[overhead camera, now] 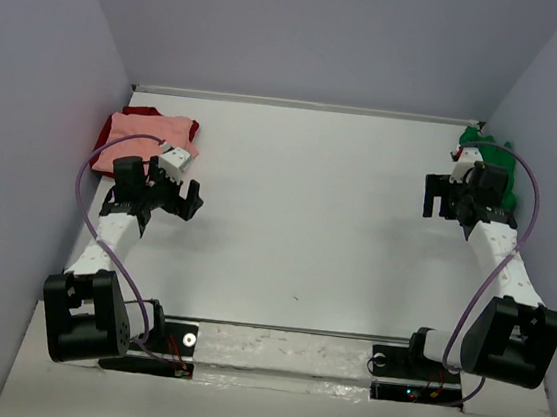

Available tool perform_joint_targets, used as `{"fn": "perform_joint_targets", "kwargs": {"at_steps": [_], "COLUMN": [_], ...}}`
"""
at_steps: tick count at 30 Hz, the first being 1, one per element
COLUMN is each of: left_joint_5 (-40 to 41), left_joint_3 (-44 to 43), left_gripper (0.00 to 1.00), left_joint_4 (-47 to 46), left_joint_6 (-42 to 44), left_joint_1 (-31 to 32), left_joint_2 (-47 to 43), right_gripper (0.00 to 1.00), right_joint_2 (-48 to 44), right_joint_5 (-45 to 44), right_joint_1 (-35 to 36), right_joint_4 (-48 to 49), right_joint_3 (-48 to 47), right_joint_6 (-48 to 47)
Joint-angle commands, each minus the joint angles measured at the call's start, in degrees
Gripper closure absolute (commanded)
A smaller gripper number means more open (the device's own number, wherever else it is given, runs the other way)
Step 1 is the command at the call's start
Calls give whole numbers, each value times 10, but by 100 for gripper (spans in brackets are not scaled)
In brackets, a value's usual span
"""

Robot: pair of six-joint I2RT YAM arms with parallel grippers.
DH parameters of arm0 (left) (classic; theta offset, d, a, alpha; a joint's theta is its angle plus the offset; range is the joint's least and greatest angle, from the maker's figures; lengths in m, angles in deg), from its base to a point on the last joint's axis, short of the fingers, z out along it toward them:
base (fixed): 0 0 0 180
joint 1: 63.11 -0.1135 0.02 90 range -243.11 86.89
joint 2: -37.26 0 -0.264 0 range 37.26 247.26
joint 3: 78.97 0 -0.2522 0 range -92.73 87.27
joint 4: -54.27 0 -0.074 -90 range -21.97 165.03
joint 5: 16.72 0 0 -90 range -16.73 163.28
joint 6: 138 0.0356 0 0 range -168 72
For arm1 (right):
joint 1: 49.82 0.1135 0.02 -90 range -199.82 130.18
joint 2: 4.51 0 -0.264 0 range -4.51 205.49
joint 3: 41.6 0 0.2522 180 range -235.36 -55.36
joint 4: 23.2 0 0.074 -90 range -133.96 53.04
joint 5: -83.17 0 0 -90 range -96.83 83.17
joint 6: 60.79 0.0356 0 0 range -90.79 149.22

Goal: Fold and stack the t-shirts
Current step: Grab the tshirt from the pile

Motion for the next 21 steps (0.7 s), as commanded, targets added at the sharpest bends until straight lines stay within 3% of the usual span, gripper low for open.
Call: {"fn": "perform_joint_targets", "kwargs": {"at_steps": [1,5,11,14,21], "left_joint_5": [-24,-3,9,-18,-23], "left_joint_3": [-15,-17,-16,-13,-6], "left_gripper": [1,1,1,1,1], "left_joint_4": [-11,-23,-25,-21,-29], "left_joint_6": [1,-22,-34,-27,-9], "left_joint_1": [-5,-6,-10,-13,-18], "left_joint_2": [-16,-10,-18,-25,-35], "right_gripper": [5,0,0,1,22], "right_joint_2": [-9,-13,63,152,323], "right_joint_5": [-14,-8,-146,-214,-315], "right_joint_1": [-10,-10,-10,-10,-15], "right_joint_4": [47,51,75,84,99], "right_joint_3": [10,5,-71,-130,-256], "right_joint_6": [2,18,-13,-57,-69]}}
